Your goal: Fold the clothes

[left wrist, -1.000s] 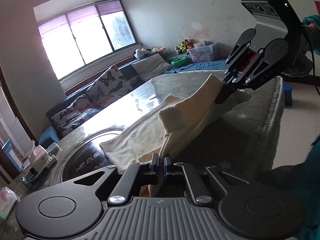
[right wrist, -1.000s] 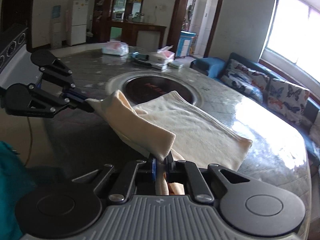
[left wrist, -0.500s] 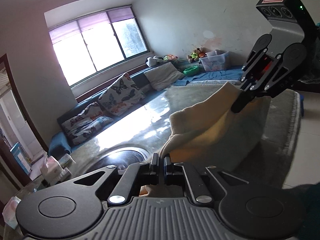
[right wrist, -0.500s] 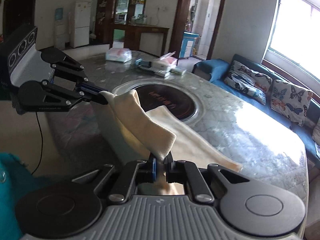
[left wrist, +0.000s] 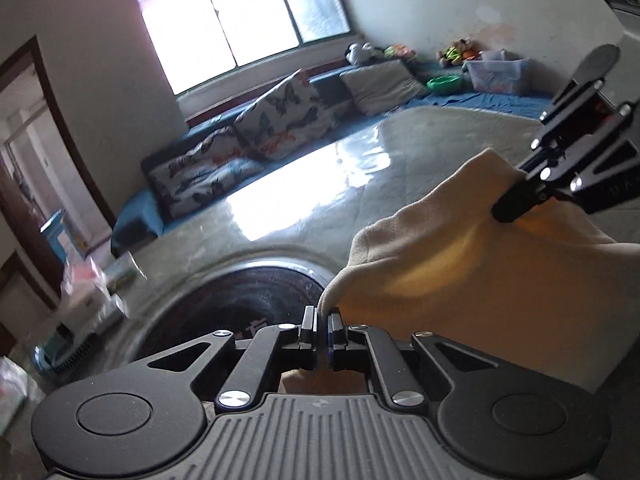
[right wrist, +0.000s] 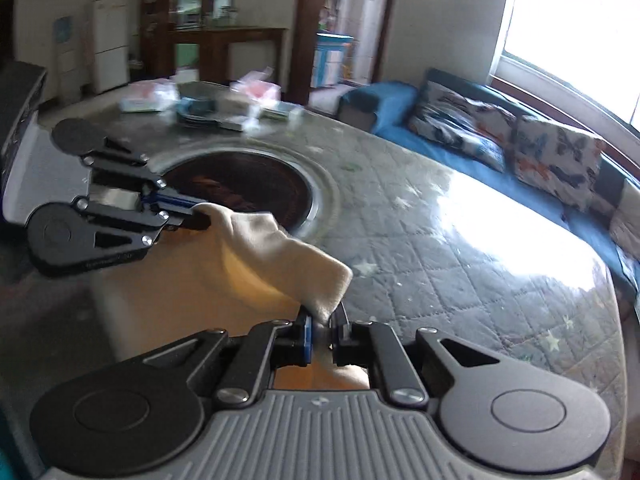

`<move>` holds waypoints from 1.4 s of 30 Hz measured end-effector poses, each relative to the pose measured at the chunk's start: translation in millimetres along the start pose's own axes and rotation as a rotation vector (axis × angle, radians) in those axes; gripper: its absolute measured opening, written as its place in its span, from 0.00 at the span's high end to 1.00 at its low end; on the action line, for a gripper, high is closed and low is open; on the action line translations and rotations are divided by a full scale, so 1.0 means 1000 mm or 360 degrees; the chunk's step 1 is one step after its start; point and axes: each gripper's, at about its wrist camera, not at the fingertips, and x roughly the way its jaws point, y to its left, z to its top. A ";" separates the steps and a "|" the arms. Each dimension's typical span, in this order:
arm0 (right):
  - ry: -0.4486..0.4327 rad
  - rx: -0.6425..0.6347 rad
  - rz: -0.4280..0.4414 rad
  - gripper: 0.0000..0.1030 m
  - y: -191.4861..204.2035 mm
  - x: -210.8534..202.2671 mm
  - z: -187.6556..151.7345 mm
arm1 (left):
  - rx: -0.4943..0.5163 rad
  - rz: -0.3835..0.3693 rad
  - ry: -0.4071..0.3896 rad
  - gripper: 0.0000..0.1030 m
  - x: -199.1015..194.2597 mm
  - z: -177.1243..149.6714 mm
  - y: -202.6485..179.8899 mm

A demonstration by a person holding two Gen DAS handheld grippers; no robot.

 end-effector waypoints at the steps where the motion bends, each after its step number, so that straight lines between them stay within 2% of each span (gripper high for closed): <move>1: -0.0001 0.0047 -0.0020 0.91 -0.003 0.008 -0.002 | -0.0017 0.0010 0.0017 0.92 0.006 -0.001 0.000; 3: -0.0003 0.0146 -0.0060 0.89 -0.009 0.023 -0.007 | -0.0066 0.0022 0.0045 0.89 0.014 -0.002 0.001; 5: -0.0008 0.0283 -0.0094 0.82 -0.020 0.032 -0.014 | -0.0114 0.0033 0.0068 0.84 0.019 -0.003 0.004; 6: -0.0008 0.0352 -0.0107 0.82 -0.026 0.036 -0.017 | -0.0132 0.0036 0.0071 0.82 0.019 -0.002 0.006; 10: -0.0043 0.0603 -0.0130 0.76 -0.048 0.034 -0.026 | -0.0175 0.0037 0.0040 0.81 0.013 0.004 0.011; 12: -0.0098 0.0634 -0.0154 0.77 -0.052 0.025 -0.025 | -0.0207 0.0030 0.0021 0.81 0.011 0.007 0.016; 17: -0.0110 0.0473 0.0000 0.85 -0.032 0.020 -0.012 | -0.0277 0.0001 0.0027 0.81 0.008 0.012 0.024; 22: -0.0017 0.0376 0.0090 0.87 -0.011 0.051 0.000 | -0.0389 -0.0063 0.0026 0.81 -0.015 0.003 0.037; 28: 0.0032 0.0418 -0.0001 0.87 -0.006 0.074 0.006 | -0.0438 -0.0147 0.0057 0.76 -0.048 -0.020 0.036; 30: 0.0035 0.0399 -0.0008 0.87 -0.004 0.075 0.005 | -0.0432 -0.0145 0.0106 0.74 -0.045 -0.028 0.033; 34: 0.0034 0.0343 -0.0022 0.87 0.000 0.077 0.005 | -0.0520 -0.0181 0.0151 0.74 -0.038 -0.036 0.037; 39: 0.0016 0.0316 -0.0005 0.87 0.000 0.078 0.003 | -0.0610 -0.0297 0.0185 0.75 -0.038 -0.041 0.045; 42: 0.0015 0.0281 -0.0002 0.87 0.003 0.077 0.002 | -0.0608 -0.0339 0.0189 0.75 -0.046 -0.044 0.042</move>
